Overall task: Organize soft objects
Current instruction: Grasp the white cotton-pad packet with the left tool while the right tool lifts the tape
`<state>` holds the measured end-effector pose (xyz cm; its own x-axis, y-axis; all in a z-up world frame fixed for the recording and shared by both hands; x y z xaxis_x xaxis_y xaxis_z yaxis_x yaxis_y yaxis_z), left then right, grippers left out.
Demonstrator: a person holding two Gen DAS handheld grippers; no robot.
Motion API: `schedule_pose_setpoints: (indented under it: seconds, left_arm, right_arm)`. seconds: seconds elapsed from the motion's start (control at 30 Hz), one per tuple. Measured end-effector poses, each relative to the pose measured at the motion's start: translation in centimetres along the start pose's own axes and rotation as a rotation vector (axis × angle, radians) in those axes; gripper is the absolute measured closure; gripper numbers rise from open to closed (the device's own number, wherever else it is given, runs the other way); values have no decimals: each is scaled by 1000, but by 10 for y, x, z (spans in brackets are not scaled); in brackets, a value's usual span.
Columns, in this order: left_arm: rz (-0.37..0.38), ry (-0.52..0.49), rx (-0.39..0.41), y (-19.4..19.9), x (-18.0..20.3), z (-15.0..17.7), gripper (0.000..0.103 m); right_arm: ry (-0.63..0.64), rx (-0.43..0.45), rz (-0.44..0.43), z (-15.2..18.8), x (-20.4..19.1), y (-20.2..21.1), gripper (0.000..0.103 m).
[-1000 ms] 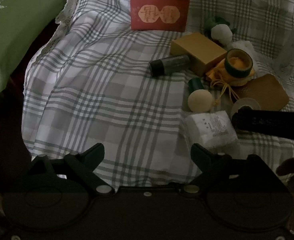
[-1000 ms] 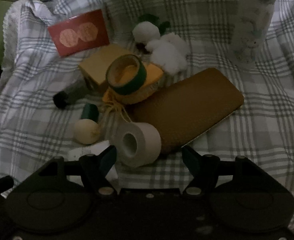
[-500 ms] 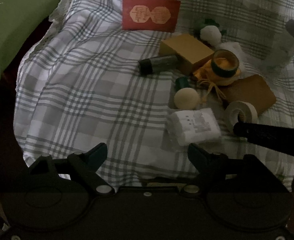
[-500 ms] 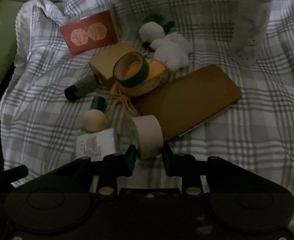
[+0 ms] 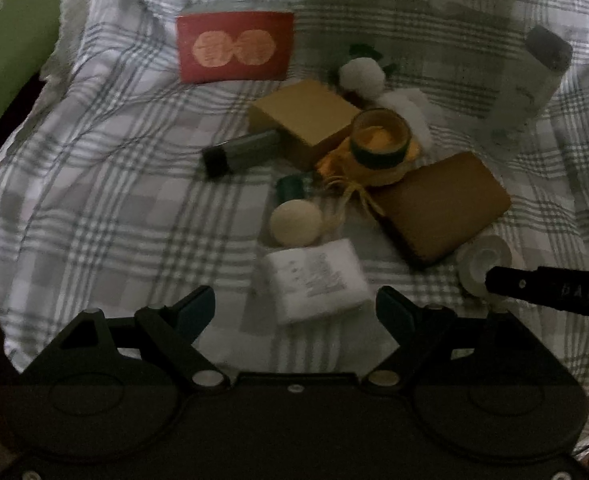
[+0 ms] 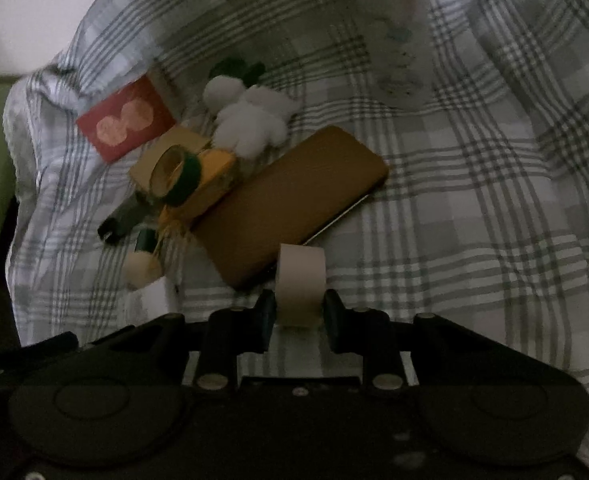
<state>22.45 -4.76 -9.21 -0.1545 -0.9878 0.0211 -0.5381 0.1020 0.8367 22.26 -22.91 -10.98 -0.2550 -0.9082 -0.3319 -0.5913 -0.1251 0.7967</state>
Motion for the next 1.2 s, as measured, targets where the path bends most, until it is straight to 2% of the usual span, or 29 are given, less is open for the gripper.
schedule_pose_setpoints:
  seconds: [0.17, 0.23, 0.37, 0.5, 0.73, 1.03, 1.2]
  left_arm:
    - [-4, -26, -25, -17, 11, -4, 19]
    - [-17, -36, -35, -25, 12, -4, 19]
    - [-30, -40, -58, -36, 11, -2, 19]
    - [-35, -34, -76, -47, 10, -2, 19]
    - [-44, -28, -68, -57, 8, -2, 17]
    - [-15, -8, -41, -54, 6, 1, 17]
    - [-13, 30, -47, -51, -2, 1, 17]
  right_arm:
    - [-5, 56, 44, -10, 11, -3, 73]
    - [-4, 85, 74, -13, 15, -3, 68]
    - [3, 107, 75, -14, 18, -5, 45]
    - [30, 120, 54, -12, 15, -10, 32]
    - [81, 81, 97, -7, 13, -35, 30]
    - [208, 103, 170, 1, 4, -47, 30]
    - [220, 108, 172, 2, 4, -47, 30]
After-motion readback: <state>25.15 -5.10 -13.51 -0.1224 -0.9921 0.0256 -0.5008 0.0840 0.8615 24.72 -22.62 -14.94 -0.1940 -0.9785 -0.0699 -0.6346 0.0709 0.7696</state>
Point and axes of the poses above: each gripper's, at about its wrist camera, not at the fingertips, and y roughly against the way its jaws point, x to its right, z to its underside, the point moved 7 cm from there along -y, roughly the way its jaws point, and after that the axes turned 4 degrees about -z, right-handed, at the moved point
